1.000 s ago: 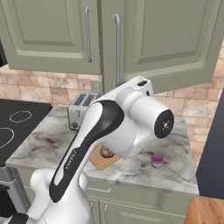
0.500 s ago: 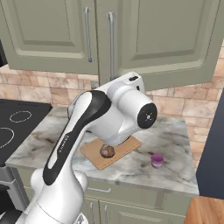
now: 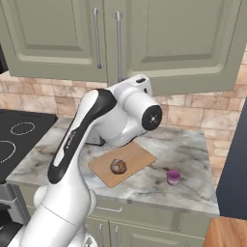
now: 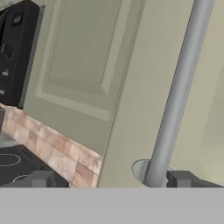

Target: Pick the bread, place it on the cutting board, pick the jam, place it on the counter, and close the cabinet.

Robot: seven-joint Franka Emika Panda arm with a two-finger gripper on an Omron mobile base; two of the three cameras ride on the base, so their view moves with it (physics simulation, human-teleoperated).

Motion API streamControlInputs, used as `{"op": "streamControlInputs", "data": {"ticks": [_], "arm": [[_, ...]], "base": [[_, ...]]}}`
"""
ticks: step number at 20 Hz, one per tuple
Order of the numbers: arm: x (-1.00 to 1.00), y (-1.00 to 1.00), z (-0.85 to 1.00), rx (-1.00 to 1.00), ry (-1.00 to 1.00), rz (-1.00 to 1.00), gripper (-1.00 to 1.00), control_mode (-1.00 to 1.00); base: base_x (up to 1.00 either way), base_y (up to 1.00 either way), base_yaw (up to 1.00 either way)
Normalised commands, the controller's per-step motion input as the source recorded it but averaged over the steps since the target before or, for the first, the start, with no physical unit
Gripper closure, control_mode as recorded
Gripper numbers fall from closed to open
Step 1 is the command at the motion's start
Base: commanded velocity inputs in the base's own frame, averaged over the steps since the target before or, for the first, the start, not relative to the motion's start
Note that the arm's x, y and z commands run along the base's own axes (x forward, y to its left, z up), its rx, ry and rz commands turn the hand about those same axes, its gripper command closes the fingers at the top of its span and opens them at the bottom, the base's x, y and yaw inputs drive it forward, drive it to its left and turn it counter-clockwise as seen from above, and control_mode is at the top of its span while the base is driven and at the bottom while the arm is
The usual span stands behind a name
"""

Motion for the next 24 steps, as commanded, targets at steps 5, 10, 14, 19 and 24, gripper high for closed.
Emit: {"op": "streamControlInputs", "data": {"ticks": [5, 10, 14, 19, 24], "arm": [[0.49, 0.23, -0.08, 0.0, 0.0, 0.0, -1.0, -1.0], [0.48, 0.23, -0.08, 0.0, -0.01, 0.0, -1.0, -1.0], [0.49, 0.24, -0.06, 0.0, 0.0, 0.0, -1.0, -1.0], [0.53, 0.27, -0.08, 0.0, 0.0, 0.0, -1.0, -1.0], [0.52, 0.28, -0.11, 0.0, 0.0, 0.0, -1.0, -1.0]], "base": [[0.0, 0.0, 0.0], [0.0, 0.0, 0.0], [0.0, 0.0, 0.0], [0.0, 0.0, 0.0], [0.0, 0.0, 0.0]]}}
